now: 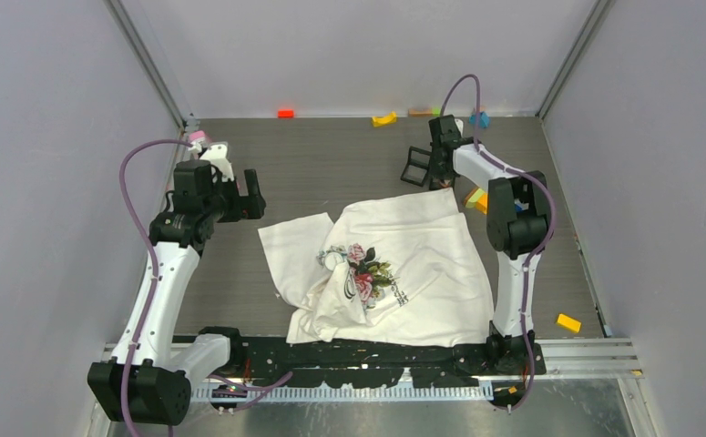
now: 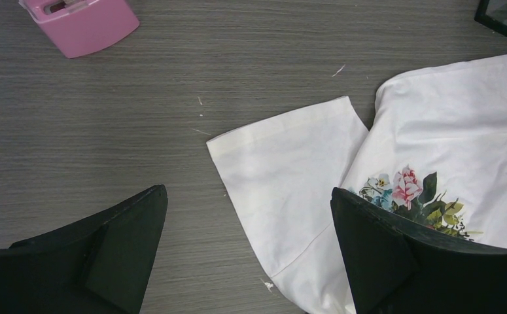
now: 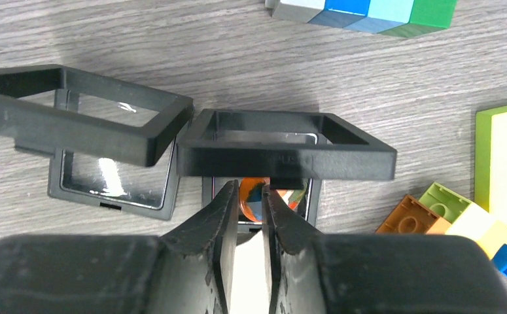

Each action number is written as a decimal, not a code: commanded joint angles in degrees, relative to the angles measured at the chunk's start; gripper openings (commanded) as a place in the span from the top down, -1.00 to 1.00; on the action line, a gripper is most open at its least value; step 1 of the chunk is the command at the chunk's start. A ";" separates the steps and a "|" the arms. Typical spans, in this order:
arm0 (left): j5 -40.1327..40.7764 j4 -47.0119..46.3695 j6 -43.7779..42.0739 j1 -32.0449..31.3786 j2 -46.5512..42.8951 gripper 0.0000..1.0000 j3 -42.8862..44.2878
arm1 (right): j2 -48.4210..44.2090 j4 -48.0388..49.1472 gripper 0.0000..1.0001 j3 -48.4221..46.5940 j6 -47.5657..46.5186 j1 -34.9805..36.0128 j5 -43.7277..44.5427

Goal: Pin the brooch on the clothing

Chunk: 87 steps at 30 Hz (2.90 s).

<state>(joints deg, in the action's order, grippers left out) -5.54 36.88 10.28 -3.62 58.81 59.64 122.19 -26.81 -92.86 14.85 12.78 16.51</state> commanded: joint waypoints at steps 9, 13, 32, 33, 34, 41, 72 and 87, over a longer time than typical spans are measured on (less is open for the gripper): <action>0.79 -1.64 -0.53 0.37 -1.34 -0.99 -0.57 | -5.12 -0.51 0.91 0.96 -0.17 -0.12 -0.63; 0.71 -1.65 -0.53 0.29 -1.70 -0.99 -0.66 | -7.08 -1.85 0.99 1.06 -0.12 -0.08 -0.88; 0.27 -1.98 -0.35 0.34 -3.11 -0.99 -1.31 | -8.30 -3.24 0.65 1.00 -3.07 0.86 0.44; 0.27 -1.99 -0.35 0.35 -3.10 -0.99 -1.35 | -7.28 -3.18 0.58 0.59 -3.38 0.85 0.95; 0.27 -2.01 -0.35 0.28 -3.14 -0.99 -1.33 | -6.81 -3.13 0.46 0.36 -3.53 0.81 1.14; 0.23 -1.99 -0.41 0.36 -3.14 -0.99 -1.47 | -2.39 -3.15 0.15 -1.94 -4.00 -0.14 -0.96; -0.33 -2.05 -0.26 0.30 -2.51 -0.99 -1.60 | 1.27 -1.56 0.28 -1.42 -3.74 -2.49 -4.79; -2.86 -3.25 1.33 0.27 -2.91 -0.99 -2.18 | -9.28 -1.22 0.42 2.26 -3.07 -1.13 -7.15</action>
<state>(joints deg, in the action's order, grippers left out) -6.15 36.56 10.46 -3.62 56.97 57.80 119.68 -29.47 -91.37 11.11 10.55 10.20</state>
